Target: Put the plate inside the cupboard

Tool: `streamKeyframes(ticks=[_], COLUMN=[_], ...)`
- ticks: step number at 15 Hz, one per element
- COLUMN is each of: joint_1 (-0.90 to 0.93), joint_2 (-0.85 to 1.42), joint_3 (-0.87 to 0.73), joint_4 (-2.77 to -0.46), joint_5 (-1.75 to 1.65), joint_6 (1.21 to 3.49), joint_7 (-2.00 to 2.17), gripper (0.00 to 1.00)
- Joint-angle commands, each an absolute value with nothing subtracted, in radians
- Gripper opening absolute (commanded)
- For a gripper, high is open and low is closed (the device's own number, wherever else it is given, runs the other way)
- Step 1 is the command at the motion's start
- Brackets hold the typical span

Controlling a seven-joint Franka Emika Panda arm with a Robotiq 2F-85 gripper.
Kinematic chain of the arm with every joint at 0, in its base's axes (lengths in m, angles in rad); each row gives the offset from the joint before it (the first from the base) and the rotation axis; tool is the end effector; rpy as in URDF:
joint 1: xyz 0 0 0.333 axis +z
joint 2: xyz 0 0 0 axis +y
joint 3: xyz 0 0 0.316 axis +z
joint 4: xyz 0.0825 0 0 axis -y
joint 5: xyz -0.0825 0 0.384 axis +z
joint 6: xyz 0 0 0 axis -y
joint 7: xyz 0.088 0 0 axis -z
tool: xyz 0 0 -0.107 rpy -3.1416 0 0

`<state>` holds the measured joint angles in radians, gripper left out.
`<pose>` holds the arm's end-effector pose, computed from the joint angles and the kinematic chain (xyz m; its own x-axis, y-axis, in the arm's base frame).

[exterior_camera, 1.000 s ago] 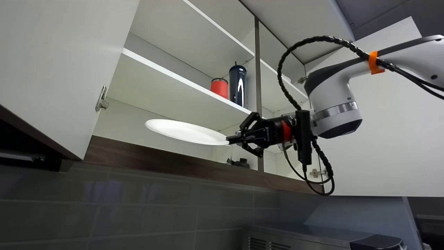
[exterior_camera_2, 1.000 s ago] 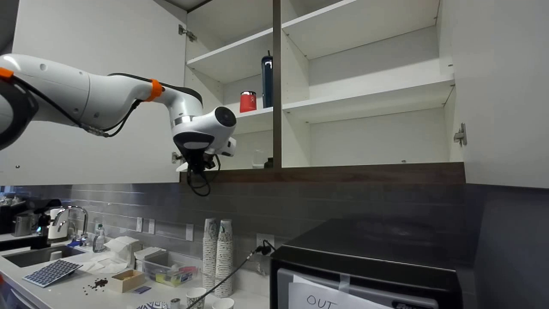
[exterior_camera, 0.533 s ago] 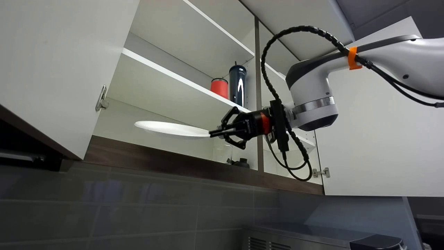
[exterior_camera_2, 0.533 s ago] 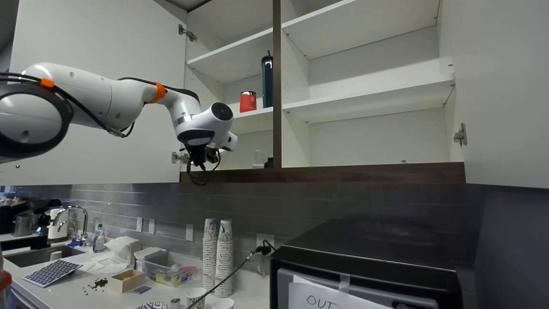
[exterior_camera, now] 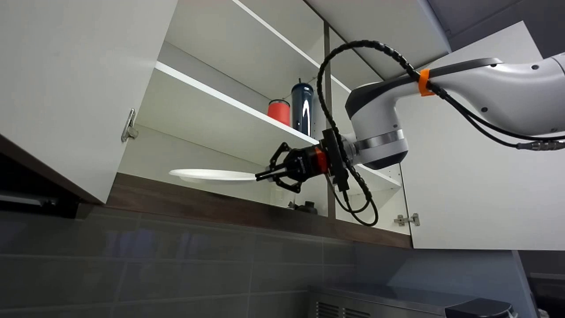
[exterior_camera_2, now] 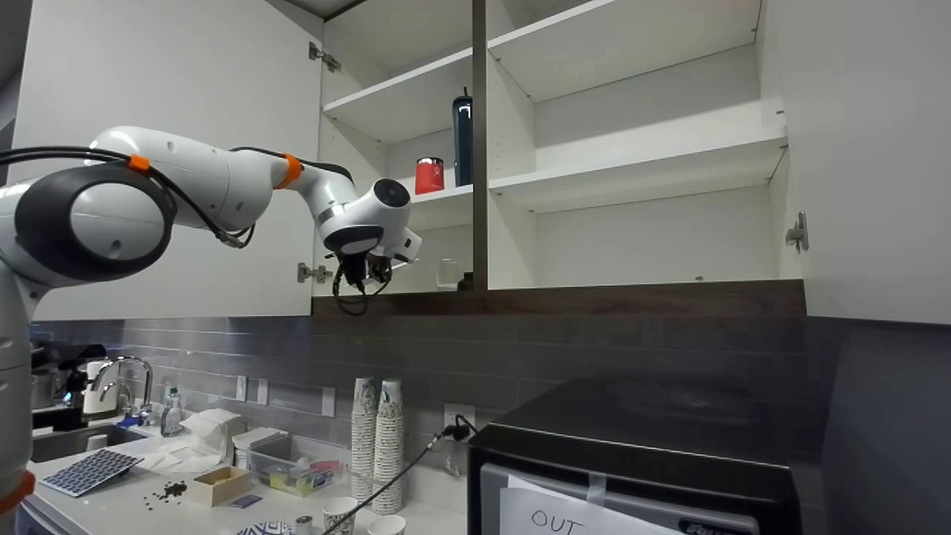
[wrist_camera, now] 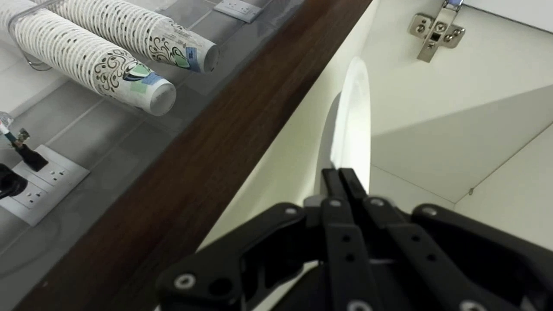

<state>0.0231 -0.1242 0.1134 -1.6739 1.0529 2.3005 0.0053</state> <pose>0.5539 0.0998 0.7391 0.8098 -0.4718 0.3486 0.0818 -0.4976 -0.8635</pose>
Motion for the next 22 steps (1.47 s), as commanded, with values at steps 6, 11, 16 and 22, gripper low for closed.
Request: streamKeyframes(ticks=[6, 11, 16, 22], joint_1=[0.063, 0.057, 0.045, 0.052], joint_2=[-0.030, -0.067, -0.131, -0.272], joint_3=[0.109, 0.094, 0.068, 0.032], joint_4=[-1.566, -1.577, -1.621, -1.774], joint_5=[0.977, 0.968, 0.872, 0.715], joint_6=[2.326, 2.255, 2.172, 2.096], joint_7=[0.138, 0.116, 0.059, -0.171], gripper=[0.58, 0.96, 1.00, 1.00])
